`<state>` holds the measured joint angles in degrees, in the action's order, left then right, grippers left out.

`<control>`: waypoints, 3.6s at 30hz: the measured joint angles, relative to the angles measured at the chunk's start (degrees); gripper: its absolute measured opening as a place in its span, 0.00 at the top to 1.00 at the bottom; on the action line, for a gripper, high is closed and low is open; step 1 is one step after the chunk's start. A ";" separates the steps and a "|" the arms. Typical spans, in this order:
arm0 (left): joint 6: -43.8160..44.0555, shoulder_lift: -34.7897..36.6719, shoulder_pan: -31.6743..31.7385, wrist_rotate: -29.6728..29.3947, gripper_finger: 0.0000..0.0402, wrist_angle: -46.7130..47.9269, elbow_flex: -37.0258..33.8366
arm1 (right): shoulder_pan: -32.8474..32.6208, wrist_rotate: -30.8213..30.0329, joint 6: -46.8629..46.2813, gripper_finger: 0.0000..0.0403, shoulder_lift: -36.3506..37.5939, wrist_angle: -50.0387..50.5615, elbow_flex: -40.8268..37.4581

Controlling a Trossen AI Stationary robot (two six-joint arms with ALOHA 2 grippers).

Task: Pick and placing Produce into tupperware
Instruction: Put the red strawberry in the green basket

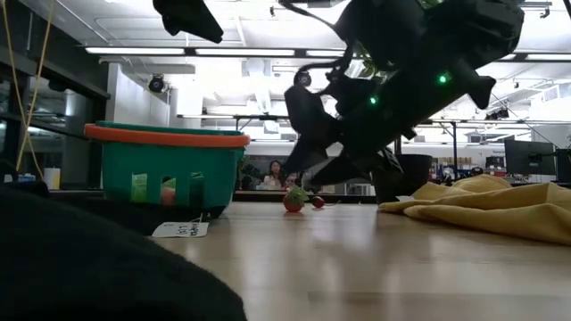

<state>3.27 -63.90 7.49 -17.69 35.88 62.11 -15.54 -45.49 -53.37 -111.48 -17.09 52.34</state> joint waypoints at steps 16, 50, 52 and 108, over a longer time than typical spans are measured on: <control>-2.91 0.00 0.00 0.00 0.72 0.00 0.00 | 0.71 -7.96 5.58 0.45 -0.62 -1.17 0.02; -3.48 0.00 0.00 0.02 0.72 0.15 0.02 | 5.91 -2.67 4.38 0.26 -3.56 -2.89 0.00; -3.48 0.00 0.00 0.02 0.72 0.17 0.02 | 6.48 -2.09 4.63 0.26 -3.70 -2.90 0.00; -6.05 0.00 0.00 -1.33 0.72 0.11 0.04 | 13.99 11.70 10.76 0.26 -3.78 -5.24 0.00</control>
<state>-2.79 -63.90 7.49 -19.03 35.99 62.15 -1.55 -33.79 -42.61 -115.26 -22.33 52.34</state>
